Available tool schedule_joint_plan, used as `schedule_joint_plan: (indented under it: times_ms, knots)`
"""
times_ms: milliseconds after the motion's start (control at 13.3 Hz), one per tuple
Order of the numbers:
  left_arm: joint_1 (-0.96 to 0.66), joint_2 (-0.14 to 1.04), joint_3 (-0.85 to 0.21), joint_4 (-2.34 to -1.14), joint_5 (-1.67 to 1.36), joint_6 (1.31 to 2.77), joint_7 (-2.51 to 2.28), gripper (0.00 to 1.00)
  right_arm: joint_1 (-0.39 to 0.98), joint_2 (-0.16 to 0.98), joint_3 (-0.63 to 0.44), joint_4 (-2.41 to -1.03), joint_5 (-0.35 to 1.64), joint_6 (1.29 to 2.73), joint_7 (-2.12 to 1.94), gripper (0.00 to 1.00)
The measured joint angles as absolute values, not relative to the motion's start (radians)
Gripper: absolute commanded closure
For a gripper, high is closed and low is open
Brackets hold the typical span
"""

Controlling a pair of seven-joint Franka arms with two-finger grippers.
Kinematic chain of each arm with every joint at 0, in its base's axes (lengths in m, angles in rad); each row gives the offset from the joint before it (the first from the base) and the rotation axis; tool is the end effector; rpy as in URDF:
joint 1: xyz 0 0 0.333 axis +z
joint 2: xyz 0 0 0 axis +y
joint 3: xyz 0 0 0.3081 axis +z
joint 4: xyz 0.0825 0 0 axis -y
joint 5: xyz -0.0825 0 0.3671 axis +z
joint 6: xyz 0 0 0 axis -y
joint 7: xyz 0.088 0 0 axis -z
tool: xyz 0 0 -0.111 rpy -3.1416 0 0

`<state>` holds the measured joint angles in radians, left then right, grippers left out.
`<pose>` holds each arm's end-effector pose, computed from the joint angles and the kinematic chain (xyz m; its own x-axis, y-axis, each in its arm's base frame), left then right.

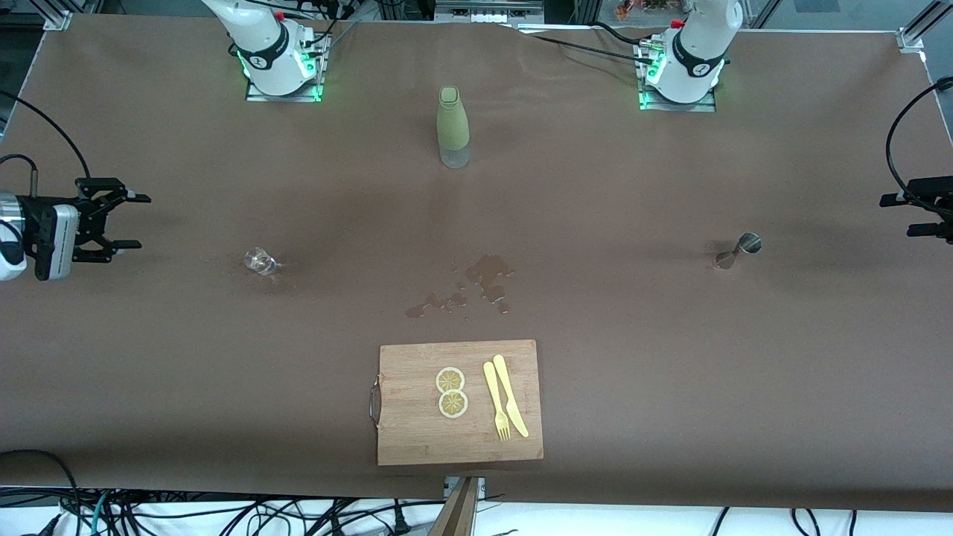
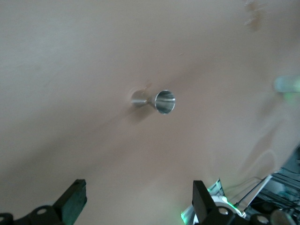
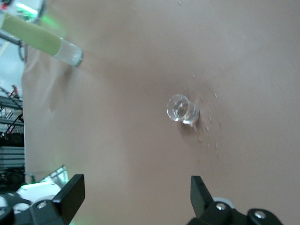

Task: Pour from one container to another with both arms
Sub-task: 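Grasp the glass cup with the right gripper while the left gripper grasps the jigger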

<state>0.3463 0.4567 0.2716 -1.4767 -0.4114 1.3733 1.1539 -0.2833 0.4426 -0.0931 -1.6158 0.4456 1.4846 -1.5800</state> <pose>0.5310 0.2869 0.3915 0.8834 -0.4672 0.0360 -0.4013 -0.7147 0.5728 0.5677 -0.1634 0.3451 0.5099 0.7859 0.3498 0.7987 -0.2815 -0.5318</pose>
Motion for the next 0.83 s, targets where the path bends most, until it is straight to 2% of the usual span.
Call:
schedule_joint_plan:
  times_ms: [150,301,827]
  knots:
    - [0.386,0.536,0.324,-1.548,-0.582,1.373,1.387,0.0,-0.311,0.517,-0.093,-1.617,0.533,1.51,-1.784,0.0]
    - [0.426,0.61,0.328,-1.604,-0.706,1.37,1.616,0.0,-0.321,0.603,-0.093,-1.618,0.636,1.534,-1.968,0.0]
    - [0.447,0.859,0.327,-1.638,-1.028,1.283,2.352,0.0,-0.321,0.826,-0.089,-1.63,0.902,1.586,-2.41,0.0]
